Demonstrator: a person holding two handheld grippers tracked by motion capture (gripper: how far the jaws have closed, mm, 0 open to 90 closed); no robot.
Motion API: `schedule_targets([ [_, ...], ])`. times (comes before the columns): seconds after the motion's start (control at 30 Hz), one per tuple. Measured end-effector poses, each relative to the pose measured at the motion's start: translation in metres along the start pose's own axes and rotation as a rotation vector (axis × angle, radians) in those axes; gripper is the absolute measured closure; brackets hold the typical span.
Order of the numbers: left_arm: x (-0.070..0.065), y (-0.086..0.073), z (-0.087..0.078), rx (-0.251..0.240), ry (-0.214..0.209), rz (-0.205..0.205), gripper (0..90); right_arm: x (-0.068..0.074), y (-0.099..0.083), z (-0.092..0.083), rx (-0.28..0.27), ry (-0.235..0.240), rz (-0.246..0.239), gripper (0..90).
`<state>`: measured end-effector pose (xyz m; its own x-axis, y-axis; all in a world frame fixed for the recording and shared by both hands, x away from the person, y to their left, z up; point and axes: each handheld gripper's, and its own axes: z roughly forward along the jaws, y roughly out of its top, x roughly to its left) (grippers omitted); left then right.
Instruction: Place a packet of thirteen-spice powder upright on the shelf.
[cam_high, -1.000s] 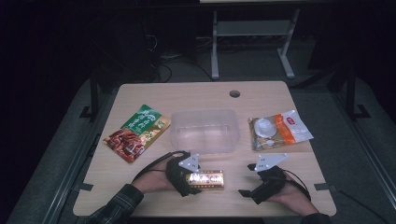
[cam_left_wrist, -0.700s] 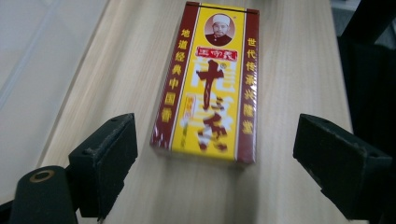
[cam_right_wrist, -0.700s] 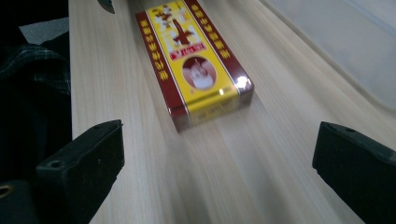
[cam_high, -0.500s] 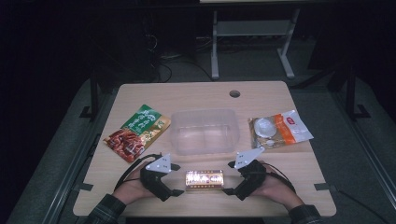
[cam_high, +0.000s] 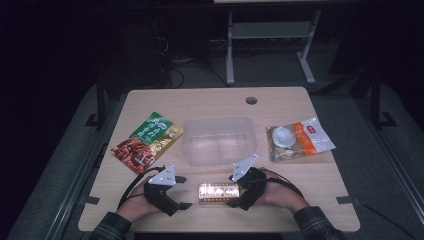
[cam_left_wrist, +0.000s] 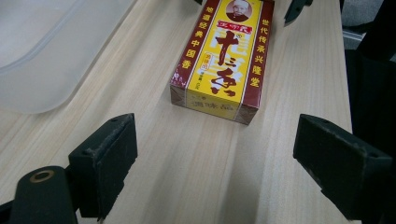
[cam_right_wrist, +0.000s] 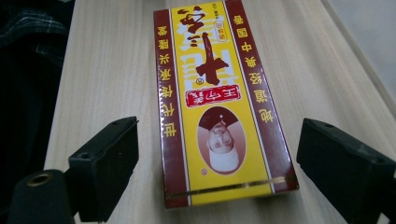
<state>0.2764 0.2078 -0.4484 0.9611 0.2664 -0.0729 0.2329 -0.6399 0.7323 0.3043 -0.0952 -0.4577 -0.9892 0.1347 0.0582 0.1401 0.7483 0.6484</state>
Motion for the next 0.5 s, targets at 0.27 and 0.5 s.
schedule_targets([
  [0.27, 0.000, 0.000, 0.002, 0.011, -0.006, -0.002, 13.3, -0.001, 0.000, 0.010, 0.023, 0.009, -0.020, 17.2],
  [0.5, 0.000, 0.000, 0.001, 0.015, -0.005, -0.003, 13.5, 0.000, -0.001, 0.011, 0.013, -0.003, -0.038, 23.0],
])
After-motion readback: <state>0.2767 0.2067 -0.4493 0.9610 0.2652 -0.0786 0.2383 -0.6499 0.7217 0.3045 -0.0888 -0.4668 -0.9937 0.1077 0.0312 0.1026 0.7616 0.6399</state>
